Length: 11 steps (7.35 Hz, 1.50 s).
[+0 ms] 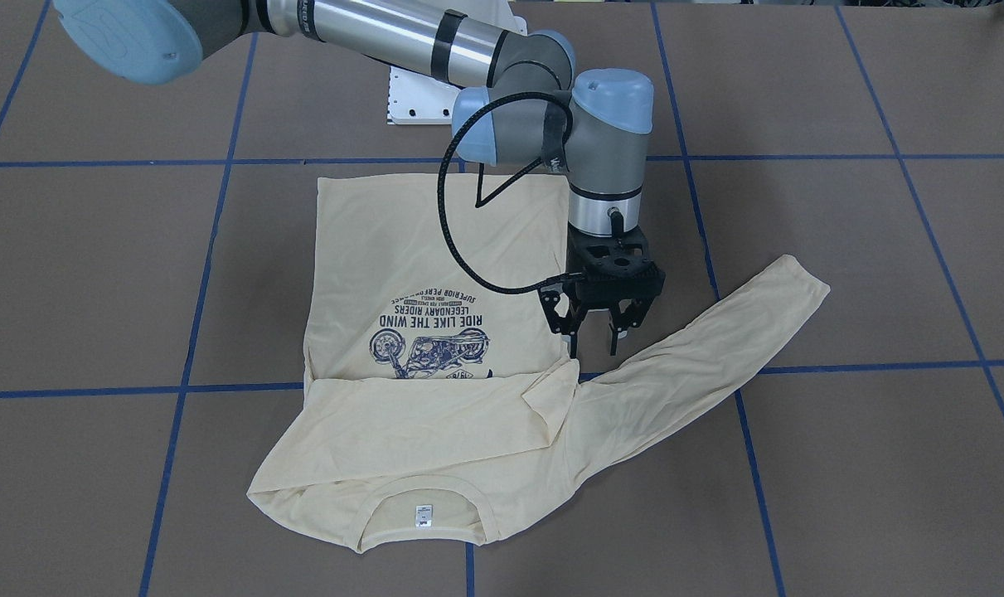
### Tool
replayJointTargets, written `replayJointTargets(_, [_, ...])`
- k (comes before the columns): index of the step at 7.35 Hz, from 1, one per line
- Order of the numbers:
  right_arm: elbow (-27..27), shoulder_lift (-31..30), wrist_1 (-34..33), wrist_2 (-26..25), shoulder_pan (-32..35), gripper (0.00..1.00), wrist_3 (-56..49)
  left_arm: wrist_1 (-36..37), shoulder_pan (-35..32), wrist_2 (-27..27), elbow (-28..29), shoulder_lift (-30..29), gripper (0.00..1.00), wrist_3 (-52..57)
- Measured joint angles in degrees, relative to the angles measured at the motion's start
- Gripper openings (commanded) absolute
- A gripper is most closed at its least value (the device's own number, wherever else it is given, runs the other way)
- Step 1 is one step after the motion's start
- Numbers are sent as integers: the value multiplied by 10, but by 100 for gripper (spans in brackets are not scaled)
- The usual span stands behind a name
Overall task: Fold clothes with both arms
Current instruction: 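Carry the grasped sleeve across the shirt body toward the other sleeve, then release the sleeve and raise the right gripper away from the shirt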
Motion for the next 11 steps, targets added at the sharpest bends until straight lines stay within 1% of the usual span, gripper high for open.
replayJointTargets(1, [-4, 8, -17, 9, 3, 100, 4, 0, 0, 0, 0, 0, 100, 0])
replayJointTargets(2, [9, 9, -61, 34, 16, 100, 3, 0, 2, 0, 0, 0, 100, 0])
replayJointTargets(3, [47, -6, -107, 68, 36, 100, -3, 1, 6, 0, 2, 1, 100, 0])
replayJointTargets(4, [112, -50, -132, 105, 58, 100, -25, 0, 17, 1, 9, 1, 100, 1])
replayJointTargets(5, [192, -110, -143, 137, 81, 100, -56, -1, 34, 3, 17, 2, 100, 1])
replayJointTargets(7, [374, -266, -167, 197, 135, 100, -137, -17, 74, 11, 28, 4, 100, -29])
replayJointTargets(8, [477, -356, -193, 222, 165, 100, -198, -53, 111, 40, 31, 15, 100, -96])
replayJointTargets(9, [566, -440, -218, 245, 195, 100, -261, -113, 161, 90, 31, 35, 100, -187])
replayJointTargets(10, [625, -513, -230, 269, 227, 100, -322, -169, 212, 137, 31, 54, 100, -276])
replayJointTargets(11, [658, -572, -232, 295, 263, 100, -379, -201, 256, 174, 32, 66, 99, -343])
